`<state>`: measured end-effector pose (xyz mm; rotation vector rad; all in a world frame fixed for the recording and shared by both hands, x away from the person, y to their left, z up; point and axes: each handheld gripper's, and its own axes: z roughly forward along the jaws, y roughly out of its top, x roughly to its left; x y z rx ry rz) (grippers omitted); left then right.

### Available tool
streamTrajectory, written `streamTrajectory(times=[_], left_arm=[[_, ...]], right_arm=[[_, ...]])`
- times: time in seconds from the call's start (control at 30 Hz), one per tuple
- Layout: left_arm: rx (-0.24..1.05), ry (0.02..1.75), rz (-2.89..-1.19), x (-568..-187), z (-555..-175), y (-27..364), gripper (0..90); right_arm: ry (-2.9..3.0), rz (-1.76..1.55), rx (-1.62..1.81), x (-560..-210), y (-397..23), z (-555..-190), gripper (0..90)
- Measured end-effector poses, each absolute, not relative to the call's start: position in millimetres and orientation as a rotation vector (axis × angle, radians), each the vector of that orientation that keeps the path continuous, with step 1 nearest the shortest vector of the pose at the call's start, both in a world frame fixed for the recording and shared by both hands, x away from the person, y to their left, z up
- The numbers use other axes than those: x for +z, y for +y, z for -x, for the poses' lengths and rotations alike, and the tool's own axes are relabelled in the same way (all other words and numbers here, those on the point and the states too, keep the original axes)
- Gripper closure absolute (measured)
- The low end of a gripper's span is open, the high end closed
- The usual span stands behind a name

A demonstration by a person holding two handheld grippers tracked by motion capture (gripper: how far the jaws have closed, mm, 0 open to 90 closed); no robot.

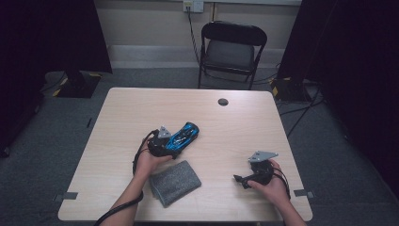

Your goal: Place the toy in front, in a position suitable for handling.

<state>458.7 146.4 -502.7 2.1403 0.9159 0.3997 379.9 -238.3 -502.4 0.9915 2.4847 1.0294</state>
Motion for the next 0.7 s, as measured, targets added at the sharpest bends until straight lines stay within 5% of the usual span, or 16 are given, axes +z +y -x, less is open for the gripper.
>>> streamTrajectory(times=[0.07,0.23,0.43,0.7], left_arm=[[0.400,0.917,-2.141,-503,-459,146,25.8],[0.400,0.916,-2.141,-503,-459,146,25.8],[0.403,0.915,-2.141,-503,-459,146,25.8],[0.401,0.922,-2.131,-503,-458,146,25.8]], right_arm=[[2.497,-1.000,1.029,-498,-232,-379,17.1],[2.529,-0.924,1.253,-478,-203,-370,32.6],[2.596,-0.807,1.400,-461,-149,-363,30.7],[2.707,-0.732,1.345,-472,-107,-355,44.8]])
